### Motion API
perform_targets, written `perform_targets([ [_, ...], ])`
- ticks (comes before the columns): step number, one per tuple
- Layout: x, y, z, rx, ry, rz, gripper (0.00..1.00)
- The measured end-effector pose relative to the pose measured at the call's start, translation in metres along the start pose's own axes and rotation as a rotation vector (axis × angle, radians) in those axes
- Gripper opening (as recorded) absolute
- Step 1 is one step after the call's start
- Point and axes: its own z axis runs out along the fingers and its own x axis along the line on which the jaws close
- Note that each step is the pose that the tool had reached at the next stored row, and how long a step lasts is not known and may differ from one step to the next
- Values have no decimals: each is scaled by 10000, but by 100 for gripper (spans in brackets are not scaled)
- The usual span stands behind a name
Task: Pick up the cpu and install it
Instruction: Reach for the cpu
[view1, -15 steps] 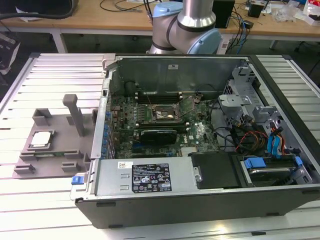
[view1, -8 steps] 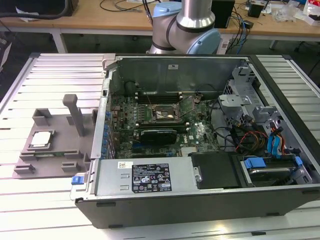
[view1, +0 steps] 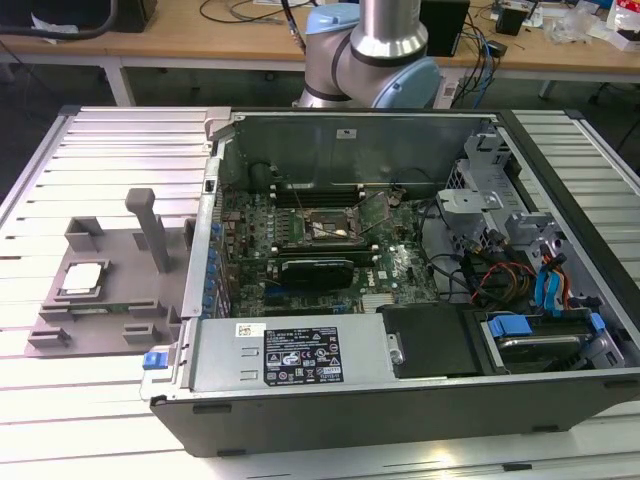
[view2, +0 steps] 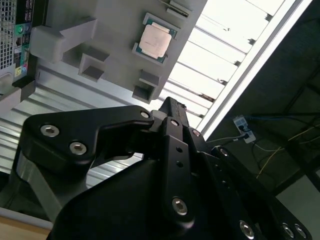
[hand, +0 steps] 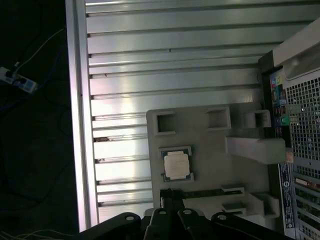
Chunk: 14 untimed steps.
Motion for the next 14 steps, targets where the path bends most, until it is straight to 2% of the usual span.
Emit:
perform_targets([
  [10, 149, -12, 2, 0, -1, -1, 11],
  [13, 137, -11, 8, -1, 0, -1, 11],
  [14, 91, -8, 14, 3, 1, -1, 11],
])
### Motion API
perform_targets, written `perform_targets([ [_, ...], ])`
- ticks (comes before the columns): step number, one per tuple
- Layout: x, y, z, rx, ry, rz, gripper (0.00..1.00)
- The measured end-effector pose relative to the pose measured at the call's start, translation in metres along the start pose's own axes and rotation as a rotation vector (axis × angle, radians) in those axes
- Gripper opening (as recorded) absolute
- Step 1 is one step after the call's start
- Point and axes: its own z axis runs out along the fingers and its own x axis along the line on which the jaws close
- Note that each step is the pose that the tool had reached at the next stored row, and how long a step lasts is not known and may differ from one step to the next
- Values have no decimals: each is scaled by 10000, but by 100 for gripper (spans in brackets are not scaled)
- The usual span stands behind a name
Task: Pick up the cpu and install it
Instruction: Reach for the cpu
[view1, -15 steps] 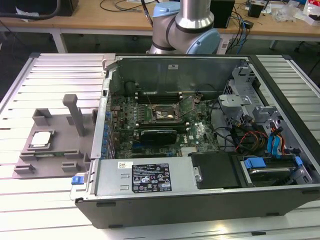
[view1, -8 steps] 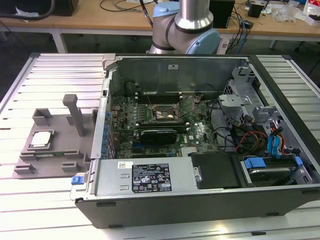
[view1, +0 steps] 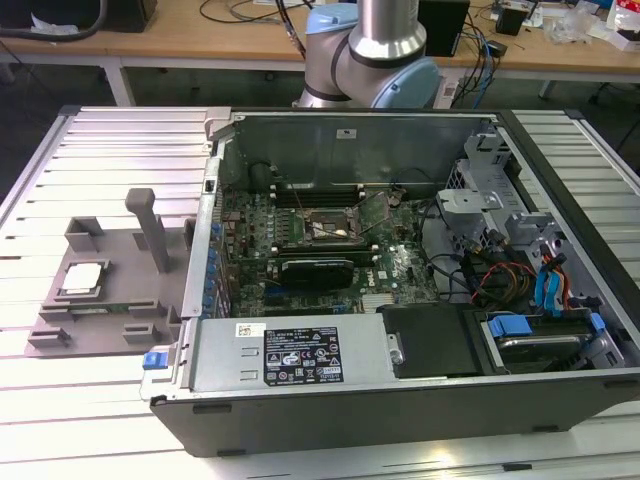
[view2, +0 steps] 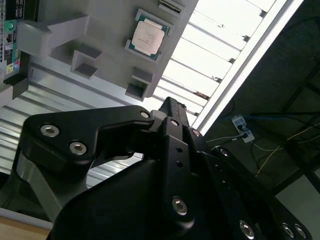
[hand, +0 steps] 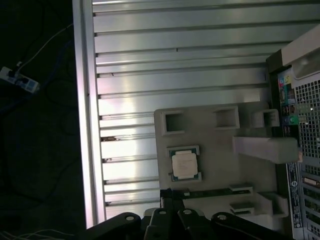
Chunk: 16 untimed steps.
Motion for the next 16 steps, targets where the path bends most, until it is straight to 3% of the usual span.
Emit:
perform_targets([
  [2, -99, 7, 12, 7, 14, 1, 11],
  [8, -250, 16, 56, 11, 51, 2, 11],
  [16, -373, 23, 117, 13, 89, 4, 11],
])
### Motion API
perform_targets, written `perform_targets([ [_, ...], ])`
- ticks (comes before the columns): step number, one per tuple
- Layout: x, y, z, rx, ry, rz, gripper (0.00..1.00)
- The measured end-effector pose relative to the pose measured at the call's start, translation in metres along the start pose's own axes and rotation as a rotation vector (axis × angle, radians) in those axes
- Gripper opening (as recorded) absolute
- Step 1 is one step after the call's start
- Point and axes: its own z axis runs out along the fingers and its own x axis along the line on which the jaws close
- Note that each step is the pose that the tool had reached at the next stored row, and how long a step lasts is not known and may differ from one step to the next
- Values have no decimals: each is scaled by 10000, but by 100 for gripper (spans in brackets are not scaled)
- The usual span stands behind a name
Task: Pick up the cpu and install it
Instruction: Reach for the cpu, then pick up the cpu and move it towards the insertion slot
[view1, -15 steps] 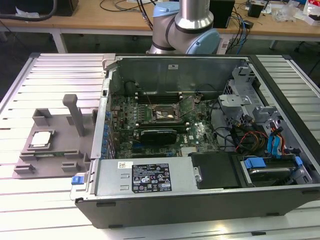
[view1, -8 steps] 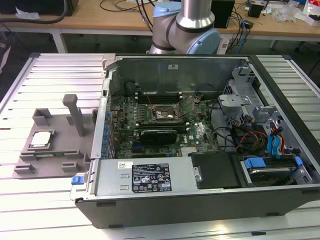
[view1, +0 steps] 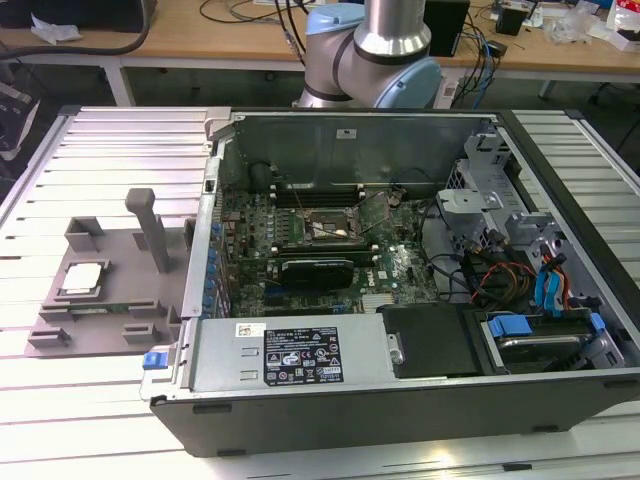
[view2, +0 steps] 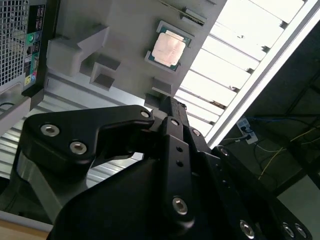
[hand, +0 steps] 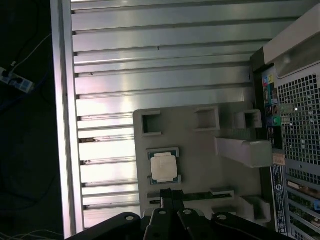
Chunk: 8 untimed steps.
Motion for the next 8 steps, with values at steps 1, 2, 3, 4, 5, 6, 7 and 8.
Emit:
perform_targets([
  [1, -1, 0, 0, 0, -1, 0, 11],
  [2, -3, 0, 1, 0, -1, 0, 11],
  [3, -3, 0, 0, 0, -1, 0, 11],
  [4, -4, 0, 1, 0, -1, 0, 11],
  [5, -4, 0, 0, 0, -1, 0, 11],
  [6, -4, 0, 0, 0, -1, 0, 11],
  [7, -5, 0, 0, 0, -1, 0, 11],
  [8, -5, 0, 0, 0, 0, 0, 11],
])
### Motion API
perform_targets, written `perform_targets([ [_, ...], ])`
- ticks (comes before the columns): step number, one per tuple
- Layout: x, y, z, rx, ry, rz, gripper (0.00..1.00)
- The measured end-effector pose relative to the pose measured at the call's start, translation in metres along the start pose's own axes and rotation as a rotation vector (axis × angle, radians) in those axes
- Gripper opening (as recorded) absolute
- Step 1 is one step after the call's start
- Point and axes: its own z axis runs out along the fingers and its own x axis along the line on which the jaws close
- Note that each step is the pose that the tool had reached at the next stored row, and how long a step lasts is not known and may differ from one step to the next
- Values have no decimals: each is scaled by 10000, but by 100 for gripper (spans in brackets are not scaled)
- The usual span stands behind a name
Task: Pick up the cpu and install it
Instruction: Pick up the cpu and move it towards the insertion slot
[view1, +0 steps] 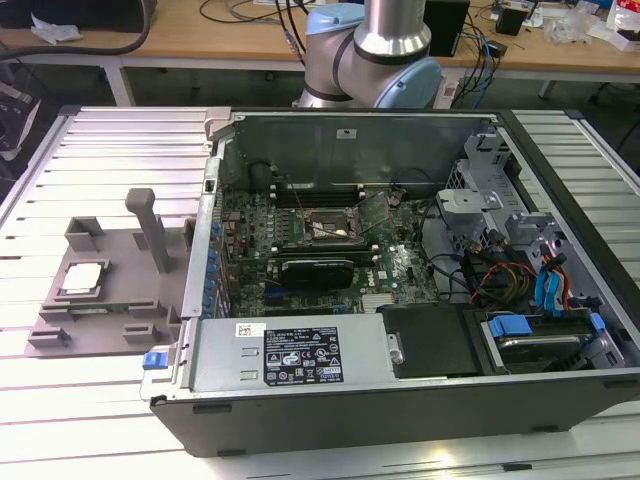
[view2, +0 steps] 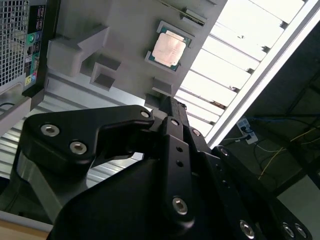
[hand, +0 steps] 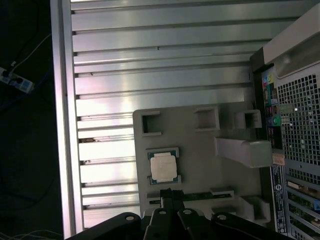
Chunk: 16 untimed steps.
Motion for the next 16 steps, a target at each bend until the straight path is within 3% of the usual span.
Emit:
perform_targets([
  [5, -2, 0, 0, 0, 0, 0, 11],
  [8, -2, 0, 0, 0, 0, 0, 29],
  [9, -3, 0, 0, 0, -1, 0, 48],
  [10, -4, 0, 0, 0, -1, 0, 55],
  [12, -5, -1, 5, 33, -4, -3, 55],
  [16, -3, -3, 83, 41, -2, -1, 55],
])
